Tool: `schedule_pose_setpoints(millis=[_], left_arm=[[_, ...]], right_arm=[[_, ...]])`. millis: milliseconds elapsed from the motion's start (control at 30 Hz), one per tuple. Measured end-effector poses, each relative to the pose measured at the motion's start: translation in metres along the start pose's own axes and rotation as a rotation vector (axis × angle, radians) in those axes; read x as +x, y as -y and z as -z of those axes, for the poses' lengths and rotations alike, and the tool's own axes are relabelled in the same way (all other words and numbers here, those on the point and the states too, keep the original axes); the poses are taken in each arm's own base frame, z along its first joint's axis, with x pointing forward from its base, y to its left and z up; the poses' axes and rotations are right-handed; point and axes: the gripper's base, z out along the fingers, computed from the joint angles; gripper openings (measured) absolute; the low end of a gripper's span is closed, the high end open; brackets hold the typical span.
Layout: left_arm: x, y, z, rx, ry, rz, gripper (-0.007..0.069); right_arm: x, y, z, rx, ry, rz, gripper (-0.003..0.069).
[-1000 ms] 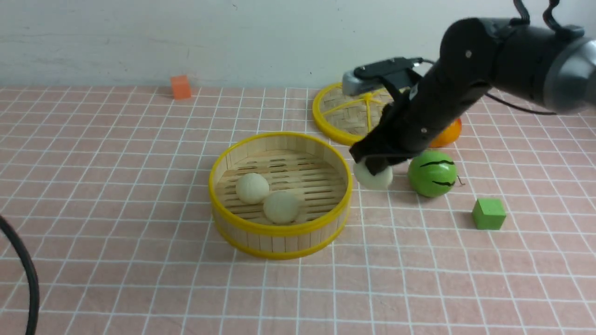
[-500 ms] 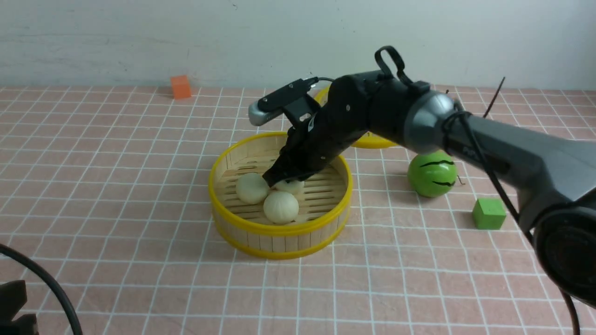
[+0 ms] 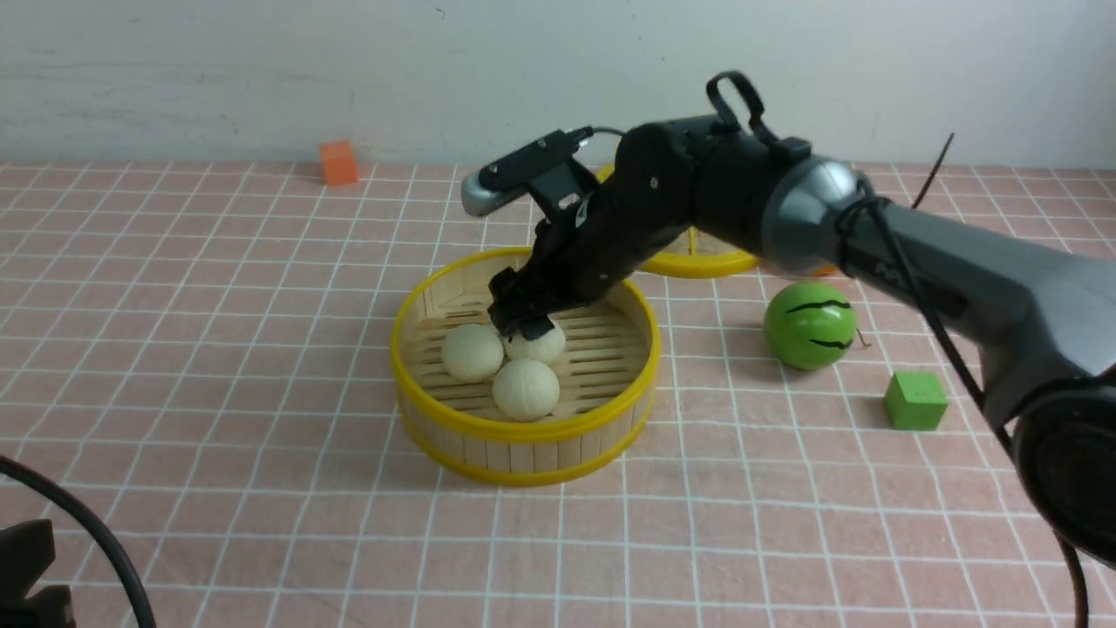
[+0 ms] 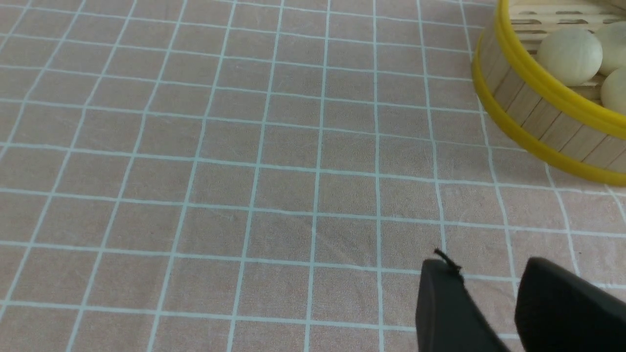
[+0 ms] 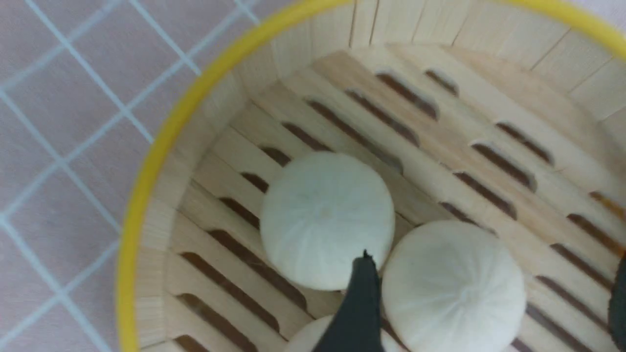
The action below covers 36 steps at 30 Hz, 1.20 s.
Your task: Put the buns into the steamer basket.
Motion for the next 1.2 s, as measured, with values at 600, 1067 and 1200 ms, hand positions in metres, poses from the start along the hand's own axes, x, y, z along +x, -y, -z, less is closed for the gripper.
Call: schedule_pose_setpoints(millis=[600,1067,1200], left_arm=[[0.000,0.000,0.000,0.000,0.000,0.000,0.0232],[0.000,0.000,0.000,-0.001,0.000,-0.001,0.0237],[0.000,0.000,0.000,-0.001,0.000,-0.001,0.0237]], right_arm=[[0.011,-0.031,0.383,0.356,0.221,0.011,-0.0015],[0.224,-0.057,0.315,0.172,-0.067,-0.115,-0.0016],[0.267,-0.062,0.298,0.135,-0.144,-0.143,-0.0015]])
